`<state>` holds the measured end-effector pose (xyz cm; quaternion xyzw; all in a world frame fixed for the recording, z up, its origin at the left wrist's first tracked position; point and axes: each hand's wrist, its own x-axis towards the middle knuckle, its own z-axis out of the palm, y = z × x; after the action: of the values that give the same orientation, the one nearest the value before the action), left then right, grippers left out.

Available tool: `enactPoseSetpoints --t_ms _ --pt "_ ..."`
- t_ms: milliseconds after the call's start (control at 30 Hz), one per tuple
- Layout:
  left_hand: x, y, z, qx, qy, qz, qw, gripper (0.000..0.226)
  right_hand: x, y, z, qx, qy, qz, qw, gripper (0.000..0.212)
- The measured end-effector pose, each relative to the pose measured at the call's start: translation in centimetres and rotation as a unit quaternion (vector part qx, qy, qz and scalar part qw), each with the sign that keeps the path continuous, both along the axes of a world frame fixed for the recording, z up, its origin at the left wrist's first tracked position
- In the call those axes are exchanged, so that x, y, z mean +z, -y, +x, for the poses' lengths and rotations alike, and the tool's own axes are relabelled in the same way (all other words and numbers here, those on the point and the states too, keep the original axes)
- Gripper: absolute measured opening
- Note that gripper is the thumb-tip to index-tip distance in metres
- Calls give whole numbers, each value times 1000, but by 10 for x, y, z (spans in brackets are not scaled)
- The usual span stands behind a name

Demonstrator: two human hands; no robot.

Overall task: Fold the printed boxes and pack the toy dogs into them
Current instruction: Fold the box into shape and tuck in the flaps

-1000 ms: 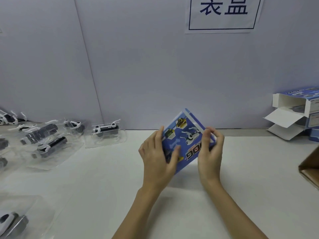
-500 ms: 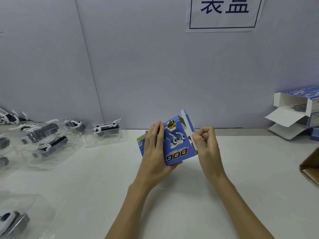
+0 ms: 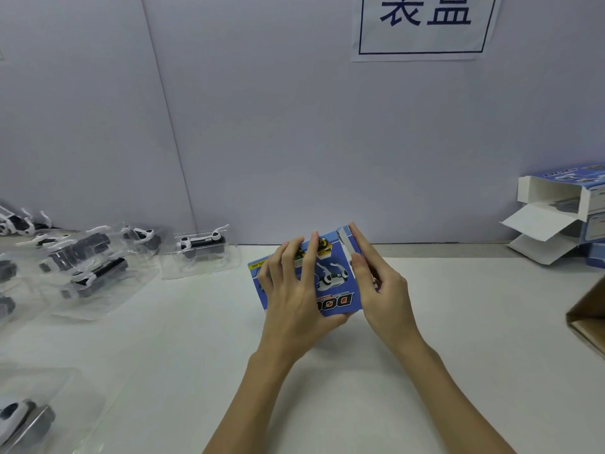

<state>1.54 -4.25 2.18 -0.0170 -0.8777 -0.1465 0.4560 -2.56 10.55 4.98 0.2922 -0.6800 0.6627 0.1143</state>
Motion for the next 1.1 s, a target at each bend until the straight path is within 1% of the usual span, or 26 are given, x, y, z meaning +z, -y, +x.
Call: enactPoseSetpoints --t_ms 433,767,967,1100 --pt "5 -5 6 -1 13 13 1000 119 -5 0 -5 15 1 3 1000 45" --pt "5 -7 5 8 1 4 1000 112 -8 -2 -10 15 10 17 1000 49" --pt "4 -10 4 17 -10 4 1000 110 -7 -1 -9 39 23 22 999 45" --pt "4 -7 4 16 -22 4 1000 109 -6 2 -5 81 34 30 996 49"
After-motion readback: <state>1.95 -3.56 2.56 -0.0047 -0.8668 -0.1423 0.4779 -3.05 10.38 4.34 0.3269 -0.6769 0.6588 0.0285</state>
